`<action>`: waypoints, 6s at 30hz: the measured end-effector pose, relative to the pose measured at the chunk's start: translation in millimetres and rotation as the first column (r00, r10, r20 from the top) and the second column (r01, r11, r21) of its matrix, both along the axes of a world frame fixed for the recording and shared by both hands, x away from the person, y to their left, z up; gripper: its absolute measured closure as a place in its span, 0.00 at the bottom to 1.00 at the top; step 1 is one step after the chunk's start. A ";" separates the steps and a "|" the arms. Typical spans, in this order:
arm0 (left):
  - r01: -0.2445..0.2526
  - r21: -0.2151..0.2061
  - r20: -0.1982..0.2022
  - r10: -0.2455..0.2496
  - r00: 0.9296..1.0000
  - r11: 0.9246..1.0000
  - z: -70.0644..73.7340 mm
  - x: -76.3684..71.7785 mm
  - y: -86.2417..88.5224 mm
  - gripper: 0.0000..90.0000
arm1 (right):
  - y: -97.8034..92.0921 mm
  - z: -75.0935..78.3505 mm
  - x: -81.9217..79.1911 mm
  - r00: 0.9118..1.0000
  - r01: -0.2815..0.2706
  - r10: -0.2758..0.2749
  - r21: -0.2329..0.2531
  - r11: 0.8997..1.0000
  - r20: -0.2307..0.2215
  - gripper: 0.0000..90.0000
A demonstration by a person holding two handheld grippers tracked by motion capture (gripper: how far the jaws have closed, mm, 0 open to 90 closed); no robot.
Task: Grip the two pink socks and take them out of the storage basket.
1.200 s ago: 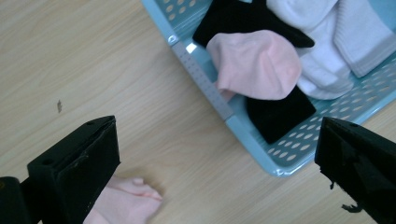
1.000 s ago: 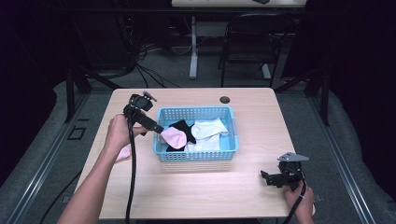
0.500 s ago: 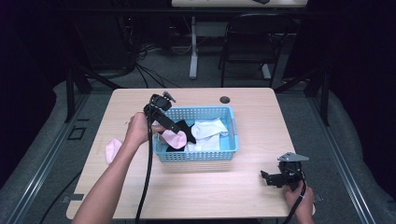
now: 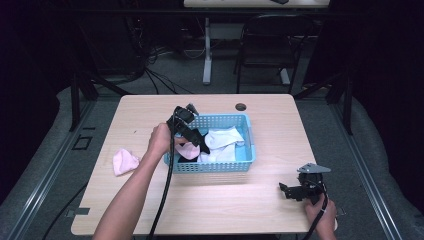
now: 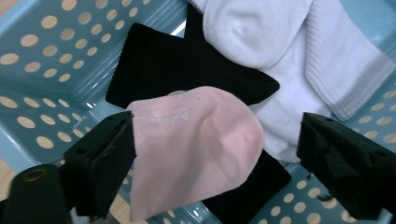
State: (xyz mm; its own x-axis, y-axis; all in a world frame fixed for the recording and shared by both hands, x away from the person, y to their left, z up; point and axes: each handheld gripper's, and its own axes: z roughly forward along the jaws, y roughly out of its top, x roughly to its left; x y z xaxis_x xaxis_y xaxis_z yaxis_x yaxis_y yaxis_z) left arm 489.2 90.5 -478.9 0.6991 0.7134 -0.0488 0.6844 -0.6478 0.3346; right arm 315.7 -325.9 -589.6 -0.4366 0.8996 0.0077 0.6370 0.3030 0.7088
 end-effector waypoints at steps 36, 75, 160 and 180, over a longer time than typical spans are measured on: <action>-0.028 0.137 -0.016 0.030 0.999 0.990 -44.0 5.4 -9.1 0.71 | 0.0 0.0 0.0 1.000 0.000 0.000 0.000 1.000 0.000 0.00; 0.020 -0.015 0.075 -0.019 0.997 1.000 37.9 -18.6 1.9 0.87 | 0.0 0.0 0.0 1.000 0.000 0.000 0.000 1.000 0.000 0.00; -0.332 -0.084 0.049 0.337 0.940 0.939 -3.9 -90.3 191.0 0.35 | 0.0 0.0 0.0 1.000 0.000 0.000 0.000 1.000 0.001 0.00; -0.443 -0.108 0.142 0.455 0.879 0.890 -54.5 -158.2 222.2 0.00 | 0.0 0.0 0.0 1.000 0.000 0.000 0.000 1.000 0.000 0.00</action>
